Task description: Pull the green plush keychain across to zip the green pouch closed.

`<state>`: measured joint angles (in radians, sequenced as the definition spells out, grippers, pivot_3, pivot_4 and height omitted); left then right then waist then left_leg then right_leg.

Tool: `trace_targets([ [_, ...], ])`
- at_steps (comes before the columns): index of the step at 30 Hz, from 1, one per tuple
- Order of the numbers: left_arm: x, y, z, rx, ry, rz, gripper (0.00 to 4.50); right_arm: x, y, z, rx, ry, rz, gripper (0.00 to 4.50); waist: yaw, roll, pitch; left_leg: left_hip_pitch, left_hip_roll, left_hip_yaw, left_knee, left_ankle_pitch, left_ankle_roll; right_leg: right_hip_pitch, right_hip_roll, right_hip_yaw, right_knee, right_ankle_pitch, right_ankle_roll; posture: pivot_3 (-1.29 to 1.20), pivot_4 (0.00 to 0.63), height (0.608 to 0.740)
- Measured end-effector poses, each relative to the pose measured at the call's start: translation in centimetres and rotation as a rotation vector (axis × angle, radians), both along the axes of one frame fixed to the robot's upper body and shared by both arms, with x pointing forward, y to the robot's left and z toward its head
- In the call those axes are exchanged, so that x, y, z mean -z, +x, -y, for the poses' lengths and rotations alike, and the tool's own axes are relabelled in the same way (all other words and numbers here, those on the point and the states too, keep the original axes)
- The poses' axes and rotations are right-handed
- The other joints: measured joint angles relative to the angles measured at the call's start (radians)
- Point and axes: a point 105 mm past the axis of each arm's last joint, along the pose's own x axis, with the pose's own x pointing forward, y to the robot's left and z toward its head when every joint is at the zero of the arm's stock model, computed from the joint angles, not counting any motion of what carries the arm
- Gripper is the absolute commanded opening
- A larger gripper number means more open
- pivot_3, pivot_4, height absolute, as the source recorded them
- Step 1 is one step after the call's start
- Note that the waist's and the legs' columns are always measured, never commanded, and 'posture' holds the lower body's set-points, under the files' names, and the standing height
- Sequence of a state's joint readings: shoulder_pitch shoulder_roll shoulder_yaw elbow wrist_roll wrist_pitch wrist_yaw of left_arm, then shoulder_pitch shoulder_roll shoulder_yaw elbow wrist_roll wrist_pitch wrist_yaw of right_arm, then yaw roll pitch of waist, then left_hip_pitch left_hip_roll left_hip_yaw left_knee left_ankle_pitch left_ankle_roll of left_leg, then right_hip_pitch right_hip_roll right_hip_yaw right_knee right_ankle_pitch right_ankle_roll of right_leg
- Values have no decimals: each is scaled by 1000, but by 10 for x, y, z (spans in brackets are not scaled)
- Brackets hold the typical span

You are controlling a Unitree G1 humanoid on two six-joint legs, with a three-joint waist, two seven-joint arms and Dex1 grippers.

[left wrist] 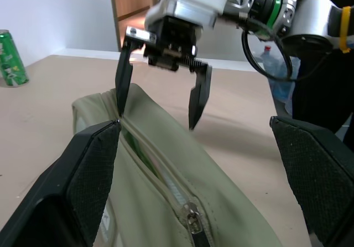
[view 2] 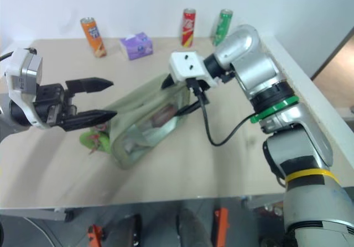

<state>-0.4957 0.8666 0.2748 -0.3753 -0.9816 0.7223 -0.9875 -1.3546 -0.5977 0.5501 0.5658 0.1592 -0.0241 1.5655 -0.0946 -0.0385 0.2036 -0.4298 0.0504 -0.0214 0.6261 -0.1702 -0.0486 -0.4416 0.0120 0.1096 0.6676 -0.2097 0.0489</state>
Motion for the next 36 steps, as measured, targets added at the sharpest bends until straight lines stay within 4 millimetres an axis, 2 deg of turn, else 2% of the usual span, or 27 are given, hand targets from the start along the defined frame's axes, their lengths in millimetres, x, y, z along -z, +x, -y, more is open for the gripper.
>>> trace_targets([
  [3,0,0,0,-1,-4,0,4464,4,2,-3,-2,-5,-7,4454,1,0,0,0,0,0,0,0,0,0,0,0,0,0,0,0,150,740],
  [4,0,0,0,-2,-6,1,4500,4,2,-4,-3,-4,-9,4059,1,0,0,0,0,0,0,0,0,0,0,0,0,0,0,0,150,740],
  [6,1,1,0,-4,-12,0,4500,5,2,-5,-6,-4,-8,3607,1,0,0,0,0,0,0,0,0,0,0,0,0,0,0,0,150,740],
  [11,2,2,0,-16,-17,-7,4500,6,4,-2,7,-6,-13,1873,1,0,0,0,0,-1,0,0,0,0,0,0,0,0,0,0,150,740],
  [13,2,2,0,-16,-18,-5,4500,7,5,-1,10,-9,-10,1312,1,0,0,0,0,-1,0,0,0,0,0,0,0,0,0,0,150,740],
  [15,2,2,0,-16,-19,-2,4500,7,6,1,15,-10,-10,488,1,0,0,0,0,-1,0,0,0,0,0,-1,0,0,0,0,150,740],
  [17,2,2,0,-17,-22,6,4500,7,7,3,19,-12,-6,18,1,0,0,0,0,-1,0,0,0,0,0,-1,0,0,0,0,150,740],
  [23,7,5,3,-17,-18,3,4500,-6,13,11,58,-38,35,18,1,0,0,0,0,-1,0,0,0,0,0,-1,0,0,0,0,150,740],
  [28,10,7,8,0,-40,3,4500,-7,16,15,144,-64,-15,18,1,0,0,0,0,-1,0,0,0,0,0,-1,0,0,0,0,150,740],
  [30,10,7,9,2,-47,6,4500,-8,14,19,192,-86,-35,18,3,0,0,-1,0,-1,0,0,0,0,0,-1,0,0,0,0,150,740],
  [34,12,9,11,2,-79,8,4500,-12,5,39,324,-149,-78,18,15,1,1,-1,-1,-1,0,0,0,0,-1,-1,0,-2,0,0,150,740],
  [36,13,10,12,7,-85,7,4500,-12,2,35,349,-148,-103,18,15,1,1,0,0,-1,0,0,0,0,0,-1,0,-1,-1,0,150,740],
])
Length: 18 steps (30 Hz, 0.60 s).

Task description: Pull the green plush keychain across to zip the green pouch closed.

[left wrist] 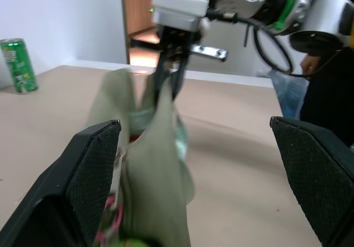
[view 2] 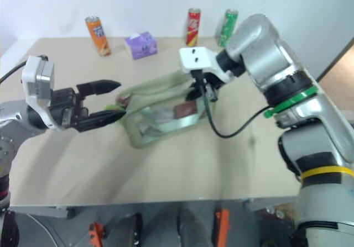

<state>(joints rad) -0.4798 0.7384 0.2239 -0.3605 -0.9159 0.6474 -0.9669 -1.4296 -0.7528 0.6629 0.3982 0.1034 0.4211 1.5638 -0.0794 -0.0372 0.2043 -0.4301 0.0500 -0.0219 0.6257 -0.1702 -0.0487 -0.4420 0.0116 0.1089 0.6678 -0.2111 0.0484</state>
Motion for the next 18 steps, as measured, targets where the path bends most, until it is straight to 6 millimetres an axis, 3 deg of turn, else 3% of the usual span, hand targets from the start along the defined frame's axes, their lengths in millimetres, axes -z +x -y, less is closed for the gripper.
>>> trace_targets([
  [11,3,5,4,26,-8,-13,4500,-2,-6,-35,199,94,-86,18,-10,0,0,2,1,0,1,0,0,-1,1,0,7,-1,-3,0,150,740],
  [18,4,8,3,23,-9,-23,4500,-35,-7,-35,197,151,-40,18,-10,0,0,0,1,-1,1,0,0,-2,1,-1,7,-3,-2,0,150,740],
])
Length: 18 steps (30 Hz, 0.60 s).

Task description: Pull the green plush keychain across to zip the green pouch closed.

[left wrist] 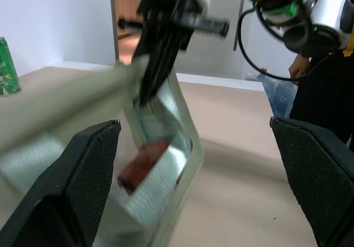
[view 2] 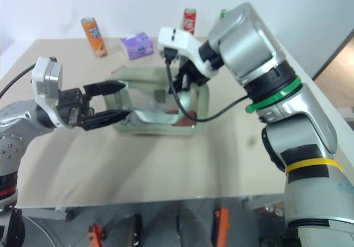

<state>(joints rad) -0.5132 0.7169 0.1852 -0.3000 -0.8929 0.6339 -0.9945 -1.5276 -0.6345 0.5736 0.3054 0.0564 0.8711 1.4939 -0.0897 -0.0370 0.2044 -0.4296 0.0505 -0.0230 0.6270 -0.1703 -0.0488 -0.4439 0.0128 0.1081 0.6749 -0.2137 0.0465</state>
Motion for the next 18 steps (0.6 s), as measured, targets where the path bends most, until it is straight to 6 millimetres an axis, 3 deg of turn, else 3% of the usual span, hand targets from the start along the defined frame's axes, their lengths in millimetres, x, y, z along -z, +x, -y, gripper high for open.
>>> trace_targets([
  [3,-1,1,0,2,-1,3,4500,6,-8,0,-39,-14,-12,18,0,0,0,-1,0,-1,0,0,0,0,0,-1,0,-1,0,0,150,740],
  [8,-1,1,0,2,0,4,4500,37,-24,1,-117,-42,-69,18,1,0,0,-1,0,-2,0,0,0,0,0,-1,0,-1,1,0,150,740],
  [18,-4,1,-5,-25,26,13,4500,47,-24,-6,-73,-13,-80,18,-4,0,0,1,0,-2,1,0,0,0,0,-1,3,-1,0,0,150,740],
])
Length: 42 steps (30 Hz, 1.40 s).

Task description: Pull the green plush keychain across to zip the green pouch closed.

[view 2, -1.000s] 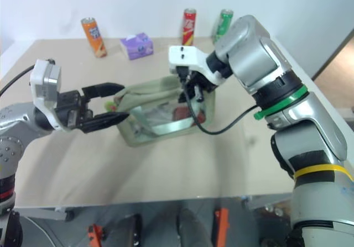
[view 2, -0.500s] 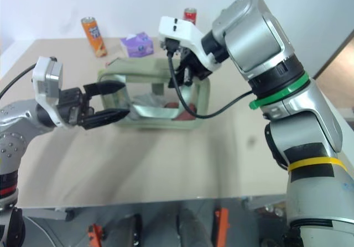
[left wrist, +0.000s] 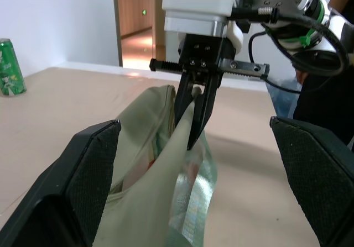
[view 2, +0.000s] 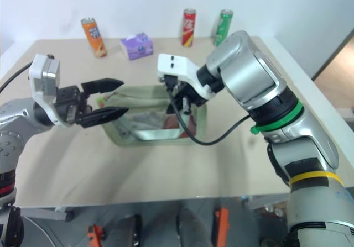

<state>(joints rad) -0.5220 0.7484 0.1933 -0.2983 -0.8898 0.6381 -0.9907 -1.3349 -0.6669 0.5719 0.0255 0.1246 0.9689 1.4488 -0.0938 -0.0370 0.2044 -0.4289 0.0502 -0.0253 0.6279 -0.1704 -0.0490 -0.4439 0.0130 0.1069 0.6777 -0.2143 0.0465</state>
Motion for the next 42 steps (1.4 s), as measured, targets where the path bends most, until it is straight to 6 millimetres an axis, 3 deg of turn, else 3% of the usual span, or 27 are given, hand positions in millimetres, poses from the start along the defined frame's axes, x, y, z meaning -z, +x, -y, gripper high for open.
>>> trace_targets([
  [8,-3,-10,-38,-138,114,26,4500,1,5,2,6,12,0,18,-10,0,0,0,0,0,-2,0,0,-1,0,-1,0,-3,-4,0,150,740],
  [12,-8,-12,-43,-151,122,42,4500,0,6,1,-10,11,13,18,-9,0,0,0,0,-1,-2,0,0,0,0,-2,0,-4,-7,0,150,740],
  [23,-6,-20,-42,-133,145,24,4500,-2,-5,6,-98,-1,-9,3703,-9,0,0,0,0,-2,-4,0,0,-1,0,-3,0,-5,-6,0,150,740],
  [25,-6,-21,-45,-138,154,15,4500,-5,-12,11,-125,11,-52,3703,-9,1,1,0,0,-2,-4,0,0,-1,0,-3,0,-6,-8,0,150,740],
  [32,-5,-19,-50,-145,128,-3,4500,-77,-37,32,-191,194,10,3703,-8,1,1,0,0,-2,-5,0,0,0,-1,-4,0,-7,-9,0,150,740],
  [34,-5,-18,-50,-145,120,-6,4500,-83,-40,40,-189,230,6,3703,-8,1,1,0,0,-2,-5,0,0,0,-1,-4,0,-7,-9,0,150,740],
  [39,0,-19,-51,-142,114,-27,4500,-81,-35,71,-101,305,4,3703,-7,1,1,1,0,-1,-4,0,0,0,-1,-3,0,-7,-9,0,150,740],
  [42,7,-19,-55,-148,113,-60,4500,-40,-18,109,84,311,-24,3703,-4,-2,-1,1,0,-1,-4,-1,-1,0,-1,-3,0,-8,-8,0,150,740],
])
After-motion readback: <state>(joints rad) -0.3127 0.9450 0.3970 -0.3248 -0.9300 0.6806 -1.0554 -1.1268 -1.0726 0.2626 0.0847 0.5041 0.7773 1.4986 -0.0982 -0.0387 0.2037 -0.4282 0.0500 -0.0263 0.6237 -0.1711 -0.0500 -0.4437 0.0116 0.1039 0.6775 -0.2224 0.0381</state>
